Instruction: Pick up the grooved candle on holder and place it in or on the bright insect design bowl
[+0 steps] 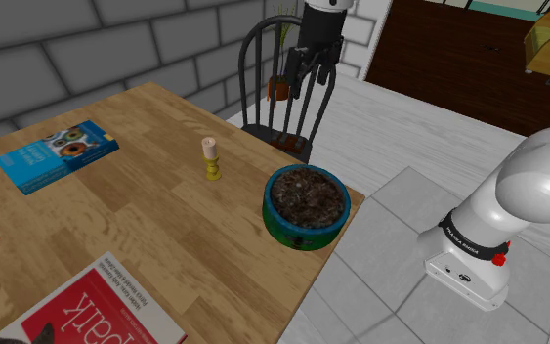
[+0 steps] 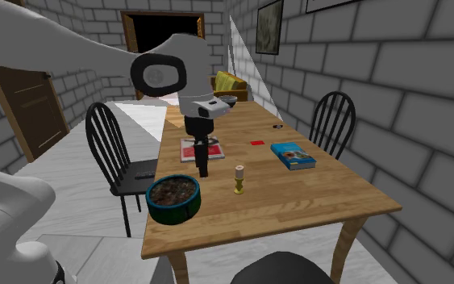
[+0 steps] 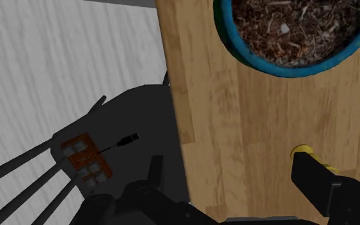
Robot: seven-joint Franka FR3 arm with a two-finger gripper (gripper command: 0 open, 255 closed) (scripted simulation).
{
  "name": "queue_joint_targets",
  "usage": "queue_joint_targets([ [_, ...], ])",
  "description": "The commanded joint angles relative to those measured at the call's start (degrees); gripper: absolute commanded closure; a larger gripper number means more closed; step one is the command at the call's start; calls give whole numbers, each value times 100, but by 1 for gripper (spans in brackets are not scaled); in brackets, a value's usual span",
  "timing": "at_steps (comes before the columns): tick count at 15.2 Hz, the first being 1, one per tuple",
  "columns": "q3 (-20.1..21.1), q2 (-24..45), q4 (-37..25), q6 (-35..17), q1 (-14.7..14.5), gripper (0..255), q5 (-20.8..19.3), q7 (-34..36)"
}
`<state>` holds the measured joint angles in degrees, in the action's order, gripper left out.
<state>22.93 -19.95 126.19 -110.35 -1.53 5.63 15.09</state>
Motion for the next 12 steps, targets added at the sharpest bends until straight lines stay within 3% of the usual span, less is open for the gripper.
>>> queue_joint_targets([
  [1,192,427,-181,-220,14,0,-79,298],
  [7,672,1747,-971,-598,-54,0,-569,1283],
  [12,848,2957,-1858,-714,-319,0,-1188,2117],
])
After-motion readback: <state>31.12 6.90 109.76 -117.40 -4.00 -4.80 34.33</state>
